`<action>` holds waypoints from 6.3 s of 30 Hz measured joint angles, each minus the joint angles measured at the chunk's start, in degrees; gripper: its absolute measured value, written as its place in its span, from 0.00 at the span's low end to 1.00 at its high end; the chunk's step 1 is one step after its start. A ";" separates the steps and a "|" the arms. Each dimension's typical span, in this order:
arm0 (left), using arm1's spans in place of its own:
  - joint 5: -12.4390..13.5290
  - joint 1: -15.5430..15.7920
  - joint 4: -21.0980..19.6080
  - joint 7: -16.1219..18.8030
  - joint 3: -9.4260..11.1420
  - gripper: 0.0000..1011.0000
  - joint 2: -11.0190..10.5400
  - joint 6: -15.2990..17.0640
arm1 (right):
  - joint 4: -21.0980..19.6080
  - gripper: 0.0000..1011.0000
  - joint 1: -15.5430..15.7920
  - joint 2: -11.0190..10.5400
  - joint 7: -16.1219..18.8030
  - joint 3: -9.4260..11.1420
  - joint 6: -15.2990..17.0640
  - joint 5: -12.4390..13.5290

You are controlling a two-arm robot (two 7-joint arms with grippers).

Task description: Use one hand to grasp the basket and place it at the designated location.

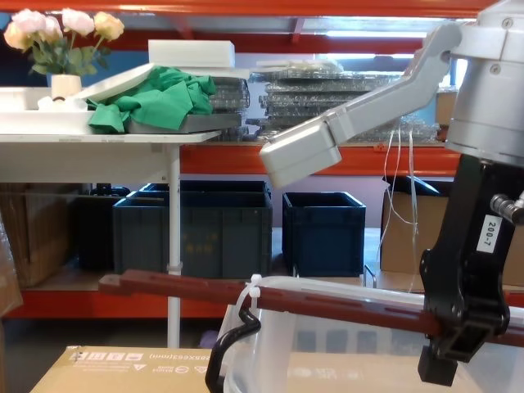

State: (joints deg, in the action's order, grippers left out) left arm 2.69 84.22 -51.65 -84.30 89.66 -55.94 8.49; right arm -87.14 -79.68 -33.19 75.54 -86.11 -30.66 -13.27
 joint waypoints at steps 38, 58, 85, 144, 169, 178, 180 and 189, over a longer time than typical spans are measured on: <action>0.00 0.00 0.00 0.00 0.00 0.00 0.00 0.00 | 1.96 0.00 2.87 3.22 -1.46 -2.94 0.81 -3.73; 0.00 0.00 0.00 0.00 0.00 0.00 0.00 0.00 | 0.58 0.00 3.46 2.39 -1.08 -2.71 1.85 -4.05; 0.00 0.00 0.00 0.00 0.00 0.00 0.00 0.00 | 0.85 0.00 3.75 2.52 -0.57 -2.59 2.51 -4.01; 0.00 0.00 0.00 0.00 0.00 0.00 0.00 0.00 | 4.67 0.24 3.29 4.90 -1.24 -3.81 -0.15 -3.87; 0.00 0.00 0.00 0.00 0.00 0.00 0.00 0.00 | 4.45 0.98 3.39 4.73 -1.34 -3.89 -0.10 -4.03; 0.00 0.00 0.00 0.00 0.00 0.00 0.00 0.00 | 3.98 0.99 3.45 4.44 -1.68 -3.85 -0.08 -4.48; 0.00 0.00 0.00 0.00 0.00 0.00 0.00 0.00 | 3.69 0.99 3.49 4.29 -1.80 -3.82 0.08 -4.71; 0.00 0.00 0.00 0.00 0.00 0.00 0.00 0.00 | 3.13 0.99 3.50 3.55 -2.37 -3.23 0.89 -5.31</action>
State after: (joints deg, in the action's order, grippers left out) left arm 2.69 84.22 -51.65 -84.30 89.66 -55.94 8.49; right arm -84.01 -76.18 -29.64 73.16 -89.34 -29.78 -18.57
